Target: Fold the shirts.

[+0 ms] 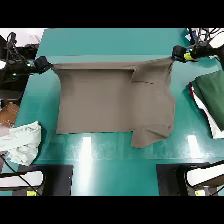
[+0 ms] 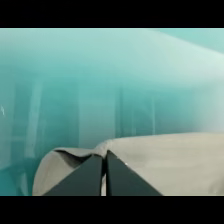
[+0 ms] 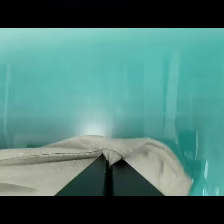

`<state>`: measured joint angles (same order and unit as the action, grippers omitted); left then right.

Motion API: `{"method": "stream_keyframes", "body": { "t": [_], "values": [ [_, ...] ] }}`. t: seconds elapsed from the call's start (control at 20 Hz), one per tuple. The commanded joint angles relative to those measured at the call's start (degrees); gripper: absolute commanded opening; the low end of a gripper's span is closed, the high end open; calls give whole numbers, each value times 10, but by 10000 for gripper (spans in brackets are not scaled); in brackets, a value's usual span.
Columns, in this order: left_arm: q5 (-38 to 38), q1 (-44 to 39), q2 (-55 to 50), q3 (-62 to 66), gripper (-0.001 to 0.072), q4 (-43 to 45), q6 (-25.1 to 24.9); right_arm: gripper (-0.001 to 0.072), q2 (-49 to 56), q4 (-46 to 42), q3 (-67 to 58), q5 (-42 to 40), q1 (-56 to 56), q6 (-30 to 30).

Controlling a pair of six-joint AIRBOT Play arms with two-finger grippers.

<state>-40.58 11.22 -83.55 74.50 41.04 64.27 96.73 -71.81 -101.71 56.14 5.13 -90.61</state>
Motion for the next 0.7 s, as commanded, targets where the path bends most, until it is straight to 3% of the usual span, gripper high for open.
{"method": "stream_keyframes", "body": {
  "t": [0.0,0.15,0.35,0.5,0.65],
  "values": [
    [52,-9,-32,3,25,-12,-13,13,21,-4,0,-52,-2,-4],
    [28,-9,-38,3,24,23,-13,13,22,-33,11,2,-2,2],
    [-64,-9,-39,2,24,109,-13,13,14,-120,58,107,-30,11],
    [-114,-9,-41,0,25,181,-13,13,-12,-127,130,89,-42,9],
    [-144,-9,-48,-1,25,200,-13,16,-33,-122,184,65,-45,5]
  ]
}}
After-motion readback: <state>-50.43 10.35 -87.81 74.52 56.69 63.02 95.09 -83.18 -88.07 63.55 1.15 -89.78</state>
